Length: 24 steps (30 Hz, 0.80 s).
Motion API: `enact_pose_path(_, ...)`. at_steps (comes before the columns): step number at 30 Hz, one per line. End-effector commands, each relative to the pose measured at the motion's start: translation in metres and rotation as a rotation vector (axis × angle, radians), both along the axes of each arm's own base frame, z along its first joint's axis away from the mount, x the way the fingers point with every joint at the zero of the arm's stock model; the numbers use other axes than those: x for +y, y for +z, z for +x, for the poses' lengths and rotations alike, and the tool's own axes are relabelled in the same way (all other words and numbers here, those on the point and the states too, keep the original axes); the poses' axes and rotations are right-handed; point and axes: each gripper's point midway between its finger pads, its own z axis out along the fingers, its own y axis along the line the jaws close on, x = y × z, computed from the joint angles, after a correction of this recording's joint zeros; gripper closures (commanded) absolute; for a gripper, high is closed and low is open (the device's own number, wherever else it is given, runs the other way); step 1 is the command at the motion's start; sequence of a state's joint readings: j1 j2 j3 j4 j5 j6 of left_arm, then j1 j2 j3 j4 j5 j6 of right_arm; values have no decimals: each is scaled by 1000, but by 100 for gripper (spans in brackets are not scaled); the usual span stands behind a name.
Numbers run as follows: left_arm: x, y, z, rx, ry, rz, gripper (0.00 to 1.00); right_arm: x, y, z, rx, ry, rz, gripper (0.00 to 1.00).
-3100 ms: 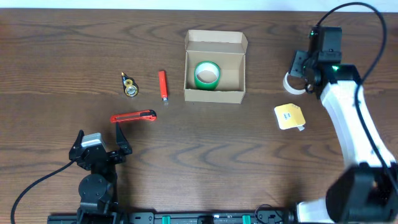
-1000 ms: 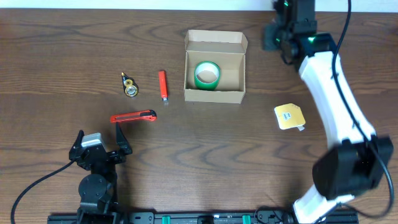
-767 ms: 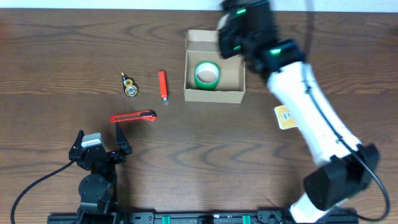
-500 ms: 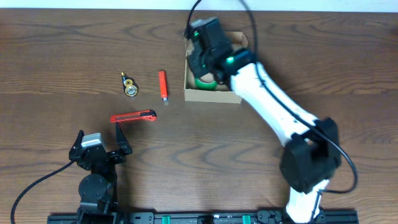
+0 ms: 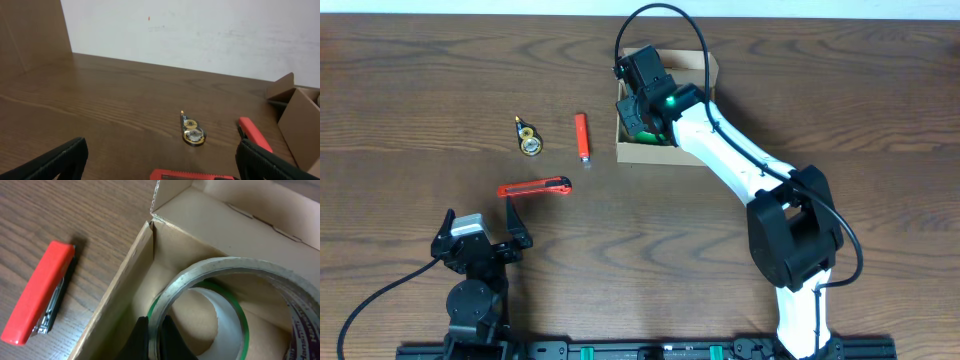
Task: Pack container
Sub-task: 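Carry the white tape with the right gripper into the box and release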
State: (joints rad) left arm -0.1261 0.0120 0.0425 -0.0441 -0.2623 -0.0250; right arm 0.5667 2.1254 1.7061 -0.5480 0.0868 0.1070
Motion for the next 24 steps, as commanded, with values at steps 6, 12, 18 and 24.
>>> enact_pose_path(6, 2, -17, 0, 40, 12, 16, 5, 10, -14, -10, 69, 8, 46, 99)
enact_pose_path(12, 2, -17, 0, 40, 12, 16, 5, 9, -17, -17, 103, -2, 49, 99)
enact_pose_path(18, 2, -17, 0, 40, 12, 16, 4, 14, -15, -26, 118, 13, 39, 99)
enact_pose_path(24, 2, -17, 0, 40, 12, 16, 5, 12, -18, -32, 138, 13, 18, 99)
